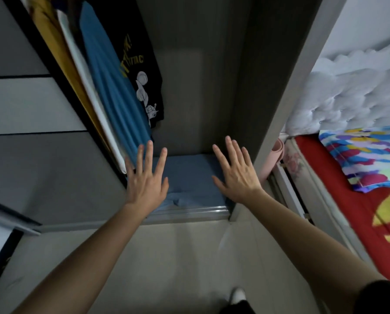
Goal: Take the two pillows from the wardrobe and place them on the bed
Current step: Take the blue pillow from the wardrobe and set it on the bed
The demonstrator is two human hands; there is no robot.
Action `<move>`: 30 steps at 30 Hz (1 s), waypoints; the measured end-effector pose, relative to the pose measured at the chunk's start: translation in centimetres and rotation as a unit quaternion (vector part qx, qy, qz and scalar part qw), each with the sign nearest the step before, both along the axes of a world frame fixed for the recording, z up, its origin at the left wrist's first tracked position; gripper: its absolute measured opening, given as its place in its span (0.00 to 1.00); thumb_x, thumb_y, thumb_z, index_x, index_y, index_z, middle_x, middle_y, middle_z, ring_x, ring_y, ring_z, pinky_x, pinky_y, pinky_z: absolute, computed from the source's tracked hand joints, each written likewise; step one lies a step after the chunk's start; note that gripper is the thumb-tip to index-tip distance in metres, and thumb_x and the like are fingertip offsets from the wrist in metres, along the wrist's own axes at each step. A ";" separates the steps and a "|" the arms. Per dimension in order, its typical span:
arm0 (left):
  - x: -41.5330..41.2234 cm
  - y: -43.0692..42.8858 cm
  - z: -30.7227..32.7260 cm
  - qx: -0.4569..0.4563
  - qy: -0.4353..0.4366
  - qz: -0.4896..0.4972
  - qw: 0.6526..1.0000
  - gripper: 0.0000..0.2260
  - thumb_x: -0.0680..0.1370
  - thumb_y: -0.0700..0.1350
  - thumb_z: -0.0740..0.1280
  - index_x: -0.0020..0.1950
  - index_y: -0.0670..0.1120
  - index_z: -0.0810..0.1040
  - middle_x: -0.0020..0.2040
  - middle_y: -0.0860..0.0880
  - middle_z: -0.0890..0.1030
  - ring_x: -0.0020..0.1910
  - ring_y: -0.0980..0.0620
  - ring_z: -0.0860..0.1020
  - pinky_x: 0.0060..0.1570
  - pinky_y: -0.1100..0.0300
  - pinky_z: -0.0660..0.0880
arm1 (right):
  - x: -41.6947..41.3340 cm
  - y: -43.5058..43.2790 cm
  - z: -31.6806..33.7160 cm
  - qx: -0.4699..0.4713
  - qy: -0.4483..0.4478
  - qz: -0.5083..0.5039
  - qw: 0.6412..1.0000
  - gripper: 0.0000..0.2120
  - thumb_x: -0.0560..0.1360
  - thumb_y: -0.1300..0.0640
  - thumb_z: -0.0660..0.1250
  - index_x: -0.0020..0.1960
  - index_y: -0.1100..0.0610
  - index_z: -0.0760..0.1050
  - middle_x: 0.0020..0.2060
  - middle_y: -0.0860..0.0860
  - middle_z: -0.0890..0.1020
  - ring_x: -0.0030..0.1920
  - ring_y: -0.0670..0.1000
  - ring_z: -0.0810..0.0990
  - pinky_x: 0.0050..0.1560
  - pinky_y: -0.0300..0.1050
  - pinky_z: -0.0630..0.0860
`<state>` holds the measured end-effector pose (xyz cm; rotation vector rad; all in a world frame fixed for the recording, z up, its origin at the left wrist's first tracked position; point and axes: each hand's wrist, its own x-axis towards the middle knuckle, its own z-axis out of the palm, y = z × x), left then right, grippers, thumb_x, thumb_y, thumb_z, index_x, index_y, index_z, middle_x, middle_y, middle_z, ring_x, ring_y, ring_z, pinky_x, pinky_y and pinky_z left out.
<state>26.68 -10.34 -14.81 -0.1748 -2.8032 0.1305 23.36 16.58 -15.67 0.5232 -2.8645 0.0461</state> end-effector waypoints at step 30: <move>-29.7 -5.0 -40.2 0.004 -0.223 -0.007 0.975 0.42 0.72 0.55 0.69 0.80 0.48 0.50 0.80 0.37 0.49 0.78 0.36 0.52 0.71 0.30 0.54 | -27.6 -6.6 -40.3 -0.016 -0.249 -0.101 0.963 0.46 0.78 0.37 0.60 0.80 0.50 0.32 0.79 0.61 0.39 0.80 0.62 0.42 0.79 0.62 0.49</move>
